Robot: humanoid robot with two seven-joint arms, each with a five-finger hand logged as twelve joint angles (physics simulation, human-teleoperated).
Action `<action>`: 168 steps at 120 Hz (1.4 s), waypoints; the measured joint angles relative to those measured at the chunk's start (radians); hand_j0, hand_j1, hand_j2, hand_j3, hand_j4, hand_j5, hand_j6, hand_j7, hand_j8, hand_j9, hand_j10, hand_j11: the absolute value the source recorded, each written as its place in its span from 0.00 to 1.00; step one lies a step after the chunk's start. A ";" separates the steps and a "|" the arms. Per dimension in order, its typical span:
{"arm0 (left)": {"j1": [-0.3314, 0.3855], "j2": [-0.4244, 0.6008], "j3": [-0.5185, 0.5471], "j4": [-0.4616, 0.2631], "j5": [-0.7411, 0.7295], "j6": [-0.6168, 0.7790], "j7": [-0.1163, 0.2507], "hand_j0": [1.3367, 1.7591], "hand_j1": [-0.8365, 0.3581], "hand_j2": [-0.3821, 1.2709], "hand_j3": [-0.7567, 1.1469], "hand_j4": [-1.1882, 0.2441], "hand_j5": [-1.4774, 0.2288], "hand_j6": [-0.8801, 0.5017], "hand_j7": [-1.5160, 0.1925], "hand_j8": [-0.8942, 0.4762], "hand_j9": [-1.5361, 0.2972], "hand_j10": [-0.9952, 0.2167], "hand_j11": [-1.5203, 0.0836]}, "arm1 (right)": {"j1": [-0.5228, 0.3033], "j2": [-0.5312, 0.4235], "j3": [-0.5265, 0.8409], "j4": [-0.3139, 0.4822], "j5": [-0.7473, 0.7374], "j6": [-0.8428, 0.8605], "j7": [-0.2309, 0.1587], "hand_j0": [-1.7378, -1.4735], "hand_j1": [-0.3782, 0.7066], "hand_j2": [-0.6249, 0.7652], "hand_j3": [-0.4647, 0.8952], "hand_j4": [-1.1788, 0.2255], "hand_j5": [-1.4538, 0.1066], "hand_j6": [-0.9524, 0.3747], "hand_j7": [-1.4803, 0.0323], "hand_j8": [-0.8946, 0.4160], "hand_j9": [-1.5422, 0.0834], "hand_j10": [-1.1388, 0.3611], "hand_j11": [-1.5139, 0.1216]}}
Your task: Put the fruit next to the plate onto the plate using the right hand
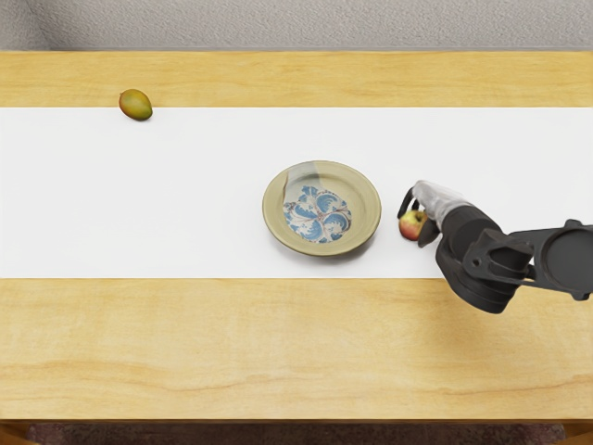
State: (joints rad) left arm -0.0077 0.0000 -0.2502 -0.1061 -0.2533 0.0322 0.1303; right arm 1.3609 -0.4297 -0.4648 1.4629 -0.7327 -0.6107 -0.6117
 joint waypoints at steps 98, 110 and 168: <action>0.000 0.000 0.000 0.000 0.000 0.000 0.000 0.76 0.99 0.23 0.40 0.83 0.87 0.64 0.89 0.65 0.84 0.82 0.95 | 0.144 -0.125 0.059 0.161 0.003 0.011 -0.001 0.33 0.62 0.62 0.34 0.42 0.27 0.40 0.32 0.34 0.33 0.25 0.32; 0.000 0.000 0.000 0.000 0.000 0.000 0.000 0.76 0.99 0.23 0.40 0.83 0.87 0.64 0.89 0.65 0.84 0.82 0.95 | 0.168 -0.132 0.086 0.168 0.009 0.039 -0.001 0.33 0.63 0.64 0.34 0.43 0.26 0.41 0.32 0.34 0.33 0.25 0.32; 0.002 0.000 0.000 0.000 0.000 0.000 0.000 0.76 0.99 0.23 0.40 0.83 0.87 0.64 0.89 0.65 0.84 0.82 0.95 | 0.216 0.016 0.167 0.149 0.035 0.087 -0.001 0.33 0.59 0.58 0.34 0.41 0.26 0.39 0.32 0.33 0.33 0.24 0.32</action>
State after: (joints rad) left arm -0.0061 0.0000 -0.2501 -0.1059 -0.2531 0.0322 0.1304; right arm 1.5768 -0.4136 -0.2973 1.6117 -0.6982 -0.5239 -0.6131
